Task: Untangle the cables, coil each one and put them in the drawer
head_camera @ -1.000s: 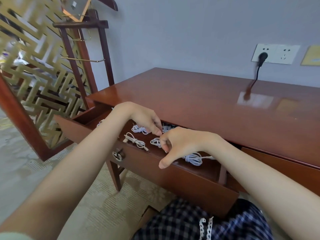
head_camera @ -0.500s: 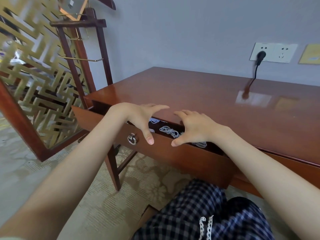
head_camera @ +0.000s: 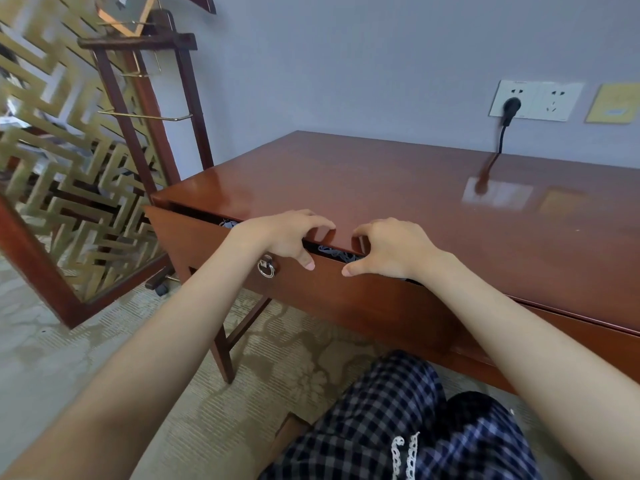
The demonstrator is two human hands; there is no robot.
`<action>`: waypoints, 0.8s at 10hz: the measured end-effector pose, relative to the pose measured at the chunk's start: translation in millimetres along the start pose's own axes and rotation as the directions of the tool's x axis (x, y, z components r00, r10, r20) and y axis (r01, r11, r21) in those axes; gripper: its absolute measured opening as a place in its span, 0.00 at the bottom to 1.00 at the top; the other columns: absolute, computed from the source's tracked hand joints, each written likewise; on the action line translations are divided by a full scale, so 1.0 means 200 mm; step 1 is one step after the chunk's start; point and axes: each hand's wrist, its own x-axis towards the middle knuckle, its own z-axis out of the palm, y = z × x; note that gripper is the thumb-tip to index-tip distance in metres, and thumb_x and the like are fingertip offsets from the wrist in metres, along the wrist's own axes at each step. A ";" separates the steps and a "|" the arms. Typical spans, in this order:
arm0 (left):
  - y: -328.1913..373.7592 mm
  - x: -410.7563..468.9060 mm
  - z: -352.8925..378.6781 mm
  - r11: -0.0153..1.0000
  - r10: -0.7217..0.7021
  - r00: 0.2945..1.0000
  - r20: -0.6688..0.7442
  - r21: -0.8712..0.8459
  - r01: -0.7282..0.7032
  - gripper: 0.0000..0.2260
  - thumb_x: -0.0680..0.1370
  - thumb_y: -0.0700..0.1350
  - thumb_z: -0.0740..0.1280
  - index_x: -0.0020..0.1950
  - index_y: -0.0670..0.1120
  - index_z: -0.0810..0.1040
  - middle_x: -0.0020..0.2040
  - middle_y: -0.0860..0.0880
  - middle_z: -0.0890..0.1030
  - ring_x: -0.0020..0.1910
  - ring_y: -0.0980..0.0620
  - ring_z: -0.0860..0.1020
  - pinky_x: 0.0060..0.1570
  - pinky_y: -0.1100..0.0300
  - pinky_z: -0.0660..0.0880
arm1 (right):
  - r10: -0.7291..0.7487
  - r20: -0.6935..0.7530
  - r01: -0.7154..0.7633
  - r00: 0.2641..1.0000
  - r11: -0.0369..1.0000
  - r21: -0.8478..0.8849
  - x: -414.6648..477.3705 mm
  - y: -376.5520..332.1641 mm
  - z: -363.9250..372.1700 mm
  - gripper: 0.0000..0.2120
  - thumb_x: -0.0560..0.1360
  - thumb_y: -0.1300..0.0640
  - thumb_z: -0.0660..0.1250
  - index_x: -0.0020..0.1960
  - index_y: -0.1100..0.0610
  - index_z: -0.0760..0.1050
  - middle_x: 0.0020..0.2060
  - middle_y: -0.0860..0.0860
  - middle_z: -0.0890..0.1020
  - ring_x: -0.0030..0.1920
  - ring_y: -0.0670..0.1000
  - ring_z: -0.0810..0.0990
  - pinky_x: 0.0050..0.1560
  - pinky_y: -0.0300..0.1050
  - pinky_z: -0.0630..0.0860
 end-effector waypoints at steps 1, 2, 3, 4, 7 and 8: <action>-0.01 0.01 0.00 1.000 -0.008 0.999 -0.032 0.019 0.009 0.34 0.70 0.48 0.74 0.72 0.55 0.62 0.67 0.50 0.67 0.64 0.48 0.68 0.63 0.49 0.68 | -0.006 -0.034 0.005 0.999 1.000 -0.018 0.01 0.02 0.01 0.29 0.68 0.35 0.67 0.59 0.55 0.75 0.51 0.52 0.81 0.52 0.55 0.78 0.45 0.45 0.70; -0.01 0.02 0.00 0.998 -0.011 0.997 -0.070 0.058 0.015 0.31 0.72 0.48 0.73 0.72 0.56 0.64 0.66 0.50 0.69 0.63 0.48 0.70 0.61 0.48 0.70 | -0.027 -0.061 0.023 0.998 0.998 -0.059 0.01 0.03 0.02 0.28 0.70 0.36 0.66 0.60 0.55 0.75 0.52 0.53 0.81 0.54 0.56 0.77 0.49 0.46 0.69; -0.01 0.03 0.00 0.995 -0.007 0.995 -0.101 0.100 0.017 0.29 0.73 0.48 0.72 0.71 0.55 0.65 0.66 0.50 0.69 0.64 0.48 0.69 0.60 0.48 0.70 | -0.054 -0.077 0.047 0.996 0.995 -0.088 0.02 0.04 0.03 0.26 0.71 0.37 0.64 0.59 0.55 0.75 0.51 0.53 0.81 0.54 0.55 0.77 0.53 0.47 0.67; -0.01 0.03 -0.02 0.996 -0.017 0.996 -0.083 0.086 0.025 0.29 0.72 0.48 0.72 0.70 0.55 0.65 0.64 0.49 0.71 0.63 0.48 0.70 0.59 0.50 0.71 | -0.080 -0.082 0.072 0.993 0.993 -0.098 0.03 0.05 0.03 0.26 0.71 0.37 0.64 0.59 0.55 0.76 0.50 0.52 0.82 0.53 0.55 0.77 0.54 0.46 0.66; 0.10 0.14 -0.24 0.989 -0.145 0.969 0.202 0.044 0.139 0.28 0.74 0.48 0.70 0.72 0.54 0.64 0.70 0.49 0.68 0.69 0.48 0.66 0.67 0.56 0.63 | -0.080 -0.046 0.083 0.996 0.994 0.073 0.06 0.16 -0.06 0.18 0.78 0.41 0.57 0.56 0.50 0.79 0.50 0.51 0.83 0.50 0.53 0.79 0.52 0.46 0.71; 0.16 0.19 -0.30 0.988 -0.143 0.974 0.174 0.083 0.130 0.29 0.76 0.51 0.68 0.74 0.54 0.60 0.75 0.48 0.61 0.73 0.47 0.61 0.70 0.53 0.60 | 0.024 -0.043 -0.021 0.999 0.997 0.072 0.09 0.26 -0.11 0.17 0.78 0.44 0.57 0.60 0.51 0.76 0.60 0.53 0.79 0.60 0.56 0.75 0.57 0.48 0.70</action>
